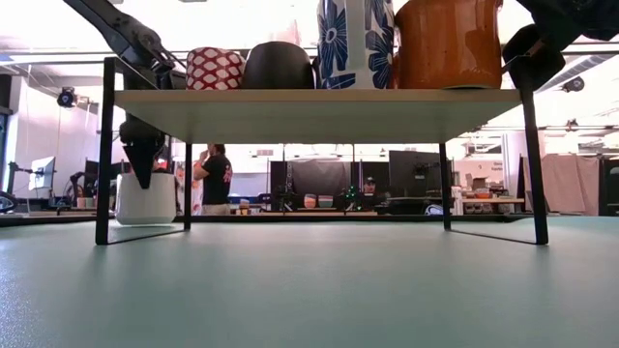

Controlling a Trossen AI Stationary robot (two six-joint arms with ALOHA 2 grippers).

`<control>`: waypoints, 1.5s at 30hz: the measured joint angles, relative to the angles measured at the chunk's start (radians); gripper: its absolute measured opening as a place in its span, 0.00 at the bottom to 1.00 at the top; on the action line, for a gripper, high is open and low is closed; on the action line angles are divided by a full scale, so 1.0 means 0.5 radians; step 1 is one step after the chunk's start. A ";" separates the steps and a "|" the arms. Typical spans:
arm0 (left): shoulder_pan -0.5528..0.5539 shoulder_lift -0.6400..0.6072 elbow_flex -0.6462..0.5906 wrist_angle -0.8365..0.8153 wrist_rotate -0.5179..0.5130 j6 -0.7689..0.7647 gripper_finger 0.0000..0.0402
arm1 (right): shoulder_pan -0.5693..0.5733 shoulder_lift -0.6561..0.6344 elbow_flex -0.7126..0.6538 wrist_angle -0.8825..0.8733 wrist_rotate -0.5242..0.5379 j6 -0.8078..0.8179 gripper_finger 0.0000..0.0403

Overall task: Place coffee mugs
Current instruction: Put the white green mug on the shelf

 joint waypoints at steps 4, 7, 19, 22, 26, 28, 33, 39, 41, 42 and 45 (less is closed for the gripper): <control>-0.001 -0.058 0.000 0.003 0.002 -0.123 0.01 | -0.001 0.000 0.000 0.000 0.000 0.000 0.17; 0.000 -0.138 0.003 0.005 -0.015 -0.220 0.01 | 0.000 0.000 0.000 0.000 0.000 0.000 0.17; -0.003 -0.476 0.257 0.207 -0.416 -0.404 0.01 | 0.000 0.000 0.000 0.000 0.000 0.000 0.17; -0.003 -0.520 0.408 0.272 -0.469 -0.403 0.01 | -0.001 0.000 0.000 0.000 0.000 0.000 0.17; -0.013 -0.528 0.657 0.279 -0.480 -0.403 0.01 | -0.001 0.000 0.000 0.000 0.000 0.000 0.17; -0.036 -0.520 0.785 0.286 -0.467 -0.403 0.01 | -0.001 0.000 0.000 0.000 0.000 0.000 0.17; -0.204 -0.485 1.015 0.323 -0.442 -0.402 0.01 | 0.000 0.000 0.000 0.000 0.000 0.000 0.17; -0.573 -0.474 1.175 0.362 -0.447 -0.407 0.01 | 0.000 0.000 0.000 0.000 0.000 0.000 0.17; -0.716 -0.474 1.205 0.413 -0.466 -0.441 0.01 | 0.000 0.000 0.000 0.000 0.000 0.000 0.17; -0.792 -0.475 1.218 0.436 -0.470 -0.461 0.01 | 0.000 0.000 0.000 0.000 0.000 0.000 0.17; -1.041 -0.478 1.225 0.513 -0.505 -0.494 0.01 | 0.000 0.000 0.000 0.000 0.000 0.000 0.17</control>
